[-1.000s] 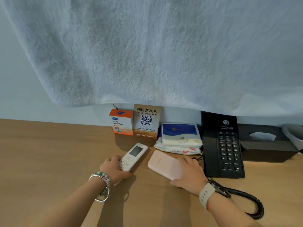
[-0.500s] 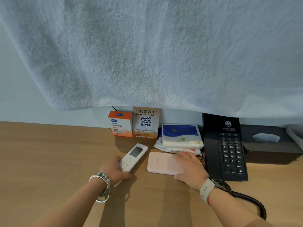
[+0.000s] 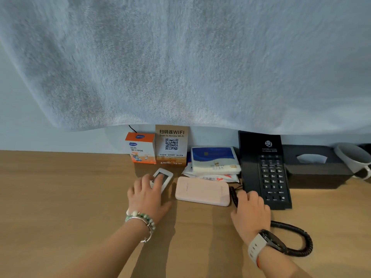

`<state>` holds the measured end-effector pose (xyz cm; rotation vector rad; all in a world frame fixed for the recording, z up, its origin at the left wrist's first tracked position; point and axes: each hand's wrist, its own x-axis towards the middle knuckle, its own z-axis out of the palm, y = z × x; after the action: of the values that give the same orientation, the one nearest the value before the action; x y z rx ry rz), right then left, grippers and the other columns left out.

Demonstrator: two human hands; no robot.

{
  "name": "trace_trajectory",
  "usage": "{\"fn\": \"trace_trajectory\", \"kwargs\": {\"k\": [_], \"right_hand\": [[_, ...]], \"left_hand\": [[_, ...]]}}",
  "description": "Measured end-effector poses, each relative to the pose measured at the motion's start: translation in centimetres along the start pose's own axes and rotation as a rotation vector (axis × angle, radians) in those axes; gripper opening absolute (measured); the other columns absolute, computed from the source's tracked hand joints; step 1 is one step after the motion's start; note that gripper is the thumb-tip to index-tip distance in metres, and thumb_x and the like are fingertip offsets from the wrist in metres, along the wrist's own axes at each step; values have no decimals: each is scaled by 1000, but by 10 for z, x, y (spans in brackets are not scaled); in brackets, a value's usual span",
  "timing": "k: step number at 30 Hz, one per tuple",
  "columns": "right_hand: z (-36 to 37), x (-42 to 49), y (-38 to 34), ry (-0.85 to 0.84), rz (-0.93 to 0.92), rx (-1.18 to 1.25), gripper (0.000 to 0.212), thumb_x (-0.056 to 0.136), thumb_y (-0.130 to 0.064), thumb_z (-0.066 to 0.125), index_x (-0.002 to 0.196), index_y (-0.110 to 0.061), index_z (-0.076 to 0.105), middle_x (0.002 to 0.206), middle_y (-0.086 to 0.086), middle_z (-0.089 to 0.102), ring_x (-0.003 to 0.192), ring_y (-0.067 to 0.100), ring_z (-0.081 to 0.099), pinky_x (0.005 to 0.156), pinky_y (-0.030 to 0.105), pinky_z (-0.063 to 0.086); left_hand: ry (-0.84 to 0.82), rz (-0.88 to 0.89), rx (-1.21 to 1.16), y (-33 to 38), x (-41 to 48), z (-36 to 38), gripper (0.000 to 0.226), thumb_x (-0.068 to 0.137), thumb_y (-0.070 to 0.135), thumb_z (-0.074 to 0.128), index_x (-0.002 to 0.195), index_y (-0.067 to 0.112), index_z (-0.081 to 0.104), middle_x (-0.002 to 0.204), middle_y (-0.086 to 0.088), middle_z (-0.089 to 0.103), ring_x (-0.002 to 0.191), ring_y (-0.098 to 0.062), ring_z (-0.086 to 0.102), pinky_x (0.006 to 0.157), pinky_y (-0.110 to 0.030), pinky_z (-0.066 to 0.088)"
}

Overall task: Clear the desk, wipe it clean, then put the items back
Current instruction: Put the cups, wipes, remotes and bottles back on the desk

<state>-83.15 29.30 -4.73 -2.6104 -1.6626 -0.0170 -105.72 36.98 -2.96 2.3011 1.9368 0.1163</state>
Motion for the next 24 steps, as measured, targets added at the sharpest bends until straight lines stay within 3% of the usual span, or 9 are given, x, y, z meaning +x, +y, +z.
{"fn": "trace_trajectory", "kwargs": {"k": [2,4,8,11,15,20,24], "right_hand": [[-1,-4,6,-17,63,30,32,88,-34,51,116,-24,40,111,-3,44,103,15,48,87,27,42],[-1,-9,11,-42,105,85,32,88,-35,53,113,-23,38,110,-2,44,103,16,50,88,28,44],[-4,-11,19,-131,97,175,24,91,-28,50,110,-19,38,108,0,46,93,18,55,72,26,48],[-9,-8,22,-169,83,307,16,91,-21,50,106,-17,44,102,-1,46,82,16,54,63,24,43],[-17,-2,18,40,70,616,15,86,-13,59,101,-14,56,93,-3,51,80,11,51,60,13,35],[-31,2,16,231,112,840,13,84,-6,61,87,-17,56,85,0,58,79,13,54,63,13,37],[-38,6,19,340,230,1031,13,87,-5,58,88,-18,55,83,-2,59,81,17,56,67,23,42]], "left_hand": [[39,218,-46,22,1,1,62,86,46,53,141,30,30,145,-3,29,134,-26,25,107,-37,26],[-65,358,-12,39,4,7,58,89,39,50,142,31,28,151,-2,19,140,-24,14,112,-37,20],[-323,398,63,52,8,20,68,88,32,54,146,29,18,155,-1,7,144,-28,-1,117,-42,13],[-358,392,96,54,8,23,72,88,36,54,147,30,13,156,0,4,144,-28,-3,118,-43,11],[-381,389,92,54,5,23,75,88,42,52,148,33,8,157,1,0,144,-29,-3,118,-42,10],[-378,377,63,63,2,23,71,88,41,50,147,37,10,156,2,2,142,-34,-1,115,-44,15],[-371,389,75,70,0,22,69,88,40,49,146,38,11,154,2,5,140,-35,2,113,-44,19]]}}
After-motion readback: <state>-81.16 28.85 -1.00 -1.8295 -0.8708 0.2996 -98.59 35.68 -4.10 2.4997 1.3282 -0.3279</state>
